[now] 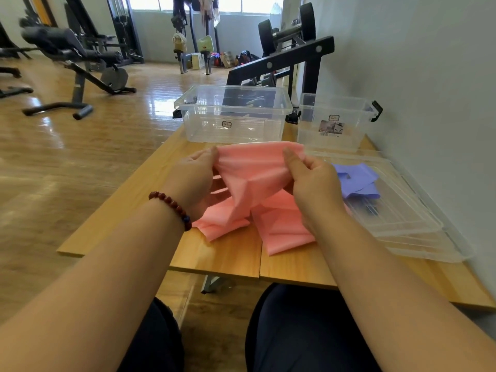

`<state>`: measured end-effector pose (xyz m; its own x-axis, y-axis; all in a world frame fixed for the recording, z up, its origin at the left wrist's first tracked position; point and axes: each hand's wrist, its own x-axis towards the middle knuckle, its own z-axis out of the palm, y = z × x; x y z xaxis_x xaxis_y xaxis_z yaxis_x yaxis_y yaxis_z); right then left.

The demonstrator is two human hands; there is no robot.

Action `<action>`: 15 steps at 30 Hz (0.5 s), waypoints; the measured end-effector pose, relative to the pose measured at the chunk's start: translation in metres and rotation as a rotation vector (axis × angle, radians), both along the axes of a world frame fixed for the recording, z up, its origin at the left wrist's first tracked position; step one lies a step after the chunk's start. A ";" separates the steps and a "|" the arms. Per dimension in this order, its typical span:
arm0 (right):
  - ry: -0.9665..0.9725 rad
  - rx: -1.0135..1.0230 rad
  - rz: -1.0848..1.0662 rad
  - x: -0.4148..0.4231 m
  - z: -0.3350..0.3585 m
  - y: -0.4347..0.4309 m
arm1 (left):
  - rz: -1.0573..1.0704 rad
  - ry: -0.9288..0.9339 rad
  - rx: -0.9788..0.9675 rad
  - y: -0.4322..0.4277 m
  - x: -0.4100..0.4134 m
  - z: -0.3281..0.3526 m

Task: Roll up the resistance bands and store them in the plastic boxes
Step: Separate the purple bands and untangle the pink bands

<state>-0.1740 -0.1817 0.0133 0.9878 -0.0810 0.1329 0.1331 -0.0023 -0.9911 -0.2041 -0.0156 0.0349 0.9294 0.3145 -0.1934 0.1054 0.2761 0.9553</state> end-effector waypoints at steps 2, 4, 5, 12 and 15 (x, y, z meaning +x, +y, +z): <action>-0.006 -0.023 0.000 0.004 0.002 0.004 | -0.096 0.013 -0.030 -0.004 -0.003 -0.001; 0.012 -0.002 0.018 0.007 0.006 0.008 | -0.192 0.003 0.102 -0.010 -0.005 -0.007; 0.020 0.017 0.020 0.009 0.007 0.009 | -0.217 -0.005 0.210 -0.013 -0.006 -0.012; 0.035 0.143 -0.081 0.008 0.017 -0.001 | -0.119 0.001 0.019 -0.013 -0.003 -0.016; 0.165 0.359 0.117 0.002 0.017 -0.006 | -0.185 -0.033 -0.200 -0.012 0.001 -0.004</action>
